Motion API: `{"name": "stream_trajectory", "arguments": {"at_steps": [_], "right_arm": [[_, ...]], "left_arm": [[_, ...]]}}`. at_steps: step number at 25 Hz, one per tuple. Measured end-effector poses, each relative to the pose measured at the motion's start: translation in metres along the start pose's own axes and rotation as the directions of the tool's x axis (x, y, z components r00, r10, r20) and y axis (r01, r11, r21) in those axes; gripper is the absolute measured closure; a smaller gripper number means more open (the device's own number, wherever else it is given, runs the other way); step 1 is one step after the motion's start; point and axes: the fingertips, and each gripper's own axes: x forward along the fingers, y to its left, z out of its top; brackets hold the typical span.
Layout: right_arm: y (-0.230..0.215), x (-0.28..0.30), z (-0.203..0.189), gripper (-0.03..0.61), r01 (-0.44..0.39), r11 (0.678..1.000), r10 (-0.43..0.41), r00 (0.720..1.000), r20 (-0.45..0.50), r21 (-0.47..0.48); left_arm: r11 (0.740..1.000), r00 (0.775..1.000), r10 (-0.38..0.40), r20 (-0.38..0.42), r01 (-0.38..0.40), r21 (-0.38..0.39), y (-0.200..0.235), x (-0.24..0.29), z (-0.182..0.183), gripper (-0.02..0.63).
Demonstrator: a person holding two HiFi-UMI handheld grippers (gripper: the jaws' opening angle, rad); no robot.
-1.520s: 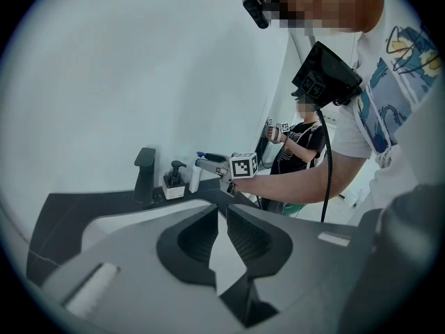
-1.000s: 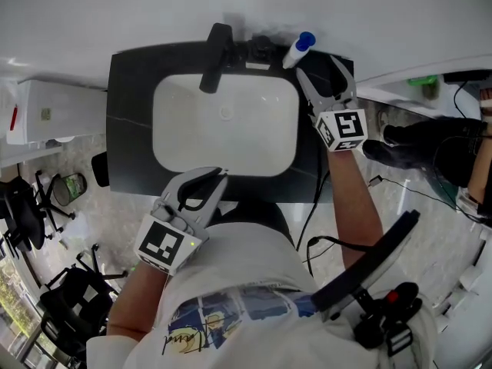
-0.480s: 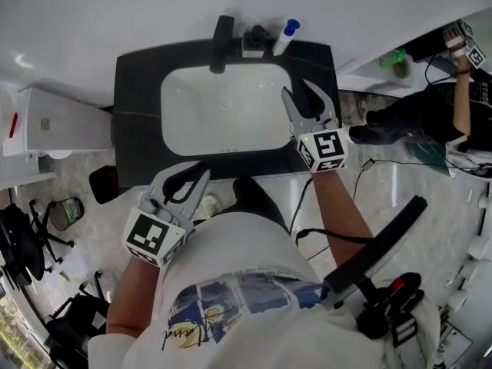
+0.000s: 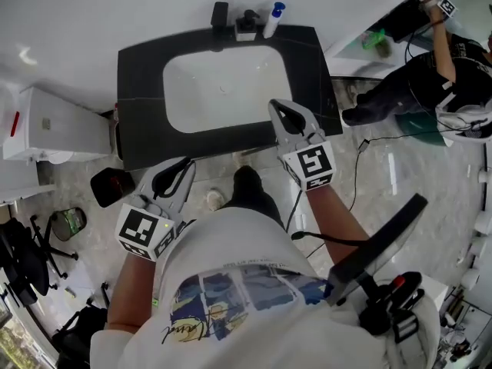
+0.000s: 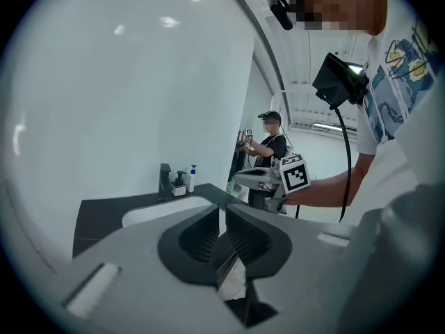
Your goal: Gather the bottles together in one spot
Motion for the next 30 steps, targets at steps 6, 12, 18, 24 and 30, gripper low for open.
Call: {"name": "stream_trajectory", "arguments": {"at_steps": [6,12,18,24,30], "right_arm": [[0.056,-0.046,0.015,0.578,-0.04,0.999,0.04,0.999,-0.026,0.005],[0.079,-0.074,0.02,0.578,-0.046,0.999,0.046,0.998,-0.046,0.003],[0.092,-0.084,0.014,0.578,-0.068,0.998,0.069,0.995,-0.068,0.012],[0.1,-0.084,0.028,0.578,-0.087,0.996,0.086,0.995,-0.054,-0.008],[0.108,-0.073,0.03,0.578,-0.129,0.991,0.128,0.99,-0.052,-0.02]], "left_arm": [[1.0,0.999,-0.021,0.032,0.02,0.007,-0.019,-0.033,-0.006,0.609],[0.999,0.999,-0.034,0.034,0.032,0.031,-0.025,-0.039,-0.008,0.611],[0.998,0.998,-0.045,0.035,0.044,0.037,-0.027,-0.036,-0.01,0.612],[0.998,0.998,-0.059,0.037,0.058,0.04,-0.03,-0.036,-0.006,0.612],[0.999,0.999,-0.044,0.027,0.043,0.025,-0.025,-0.037,-0.01,0.611]]}}
